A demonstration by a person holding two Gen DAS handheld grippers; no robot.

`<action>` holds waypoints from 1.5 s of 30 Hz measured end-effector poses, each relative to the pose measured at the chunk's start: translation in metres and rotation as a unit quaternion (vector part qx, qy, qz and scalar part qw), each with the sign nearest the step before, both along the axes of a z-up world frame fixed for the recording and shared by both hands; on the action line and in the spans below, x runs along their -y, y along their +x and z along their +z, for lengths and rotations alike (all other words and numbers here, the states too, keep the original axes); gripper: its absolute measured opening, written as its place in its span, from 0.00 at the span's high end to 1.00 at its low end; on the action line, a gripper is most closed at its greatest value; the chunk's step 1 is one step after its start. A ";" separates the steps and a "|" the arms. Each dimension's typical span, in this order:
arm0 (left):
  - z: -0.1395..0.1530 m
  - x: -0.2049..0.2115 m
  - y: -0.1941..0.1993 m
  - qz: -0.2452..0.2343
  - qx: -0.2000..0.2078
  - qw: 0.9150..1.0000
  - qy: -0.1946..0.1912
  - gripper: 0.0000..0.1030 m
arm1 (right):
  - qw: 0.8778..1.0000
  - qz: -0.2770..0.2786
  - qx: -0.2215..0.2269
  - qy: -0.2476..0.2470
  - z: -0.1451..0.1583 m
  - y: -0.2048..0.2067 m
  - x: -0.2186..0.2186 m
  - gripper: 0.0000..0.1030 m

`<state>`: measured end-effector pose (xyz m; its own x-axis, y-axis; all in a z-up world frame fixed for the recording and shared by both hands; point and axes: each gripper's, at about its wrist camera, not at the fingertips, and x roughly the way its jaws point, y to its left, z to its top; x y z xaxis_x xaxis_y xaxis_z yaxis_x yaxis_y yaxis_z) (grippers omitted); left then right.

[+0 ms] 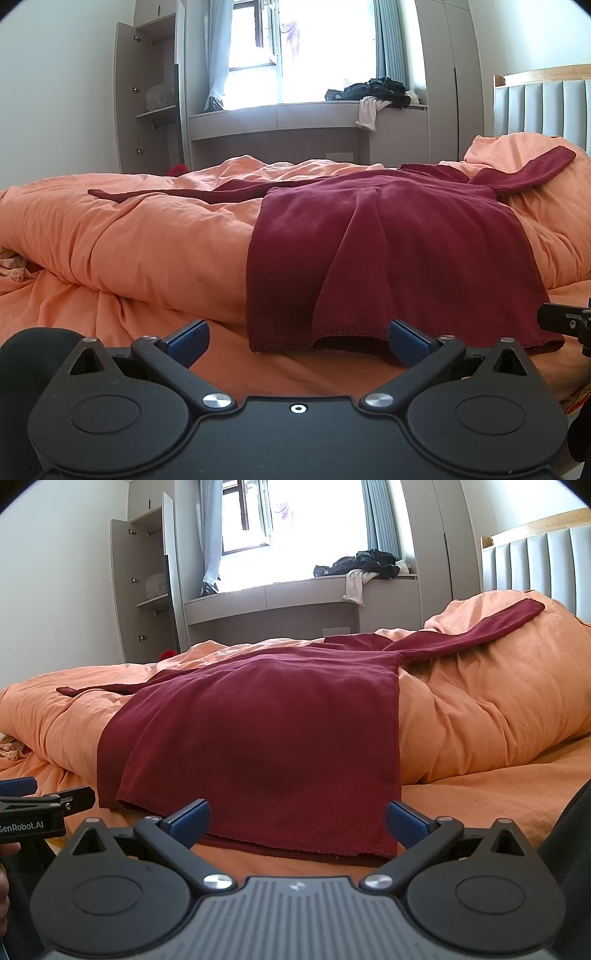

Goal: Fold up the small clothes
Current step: 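Move both grippers over the maroon shirt lying on the orange duvet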

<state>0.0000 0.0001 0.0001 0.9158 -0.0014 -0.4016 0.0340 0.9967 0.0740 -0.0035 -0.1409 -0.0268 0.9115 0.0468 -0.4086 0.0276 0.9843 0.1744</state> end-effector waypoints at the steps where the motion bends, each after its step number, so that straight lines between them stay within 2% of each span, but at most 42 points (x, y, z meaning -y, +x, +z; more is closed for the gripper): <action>1: 0.000 0.000 0.000 0.000 -0.001 1.000 0.000 0.00 | 1.000 0.000 0.000 0.000 0.000 0.000 0.000 0.00; 25: 0.000 0.000 0.000 0.001 -0.002 1.000 0.001 0.00 | 1.000 0.005 0.000 0.002 -0.002 0.001 0.002 0.00; 30: 0.007 0.002 0.007 0.008 0.000 1.000 0.014 0.00 | 1.000 0.019 0.003 0.006 0.001 0.008 0.006 0.00; 35: 0.031 -0.005 0.033 0.026 0.031 0.998 0.046 0.00 | 0.999 0.035 0.014 0.007 0.014 0.028 0.020 0.00; 39: 0.065 -0.012 0.065 0.036 0.060 0.996 0.053 0.00 | 0.999 0.029 0.015 0.004 0.031 0.055 0.040 0.00; 45: 0.114 -0.004 0.128 0.017 0.090 0.994 0.063 0.00 | 0.999 0.002 0.038 -0.002 0.061 0.104 0.090 0.00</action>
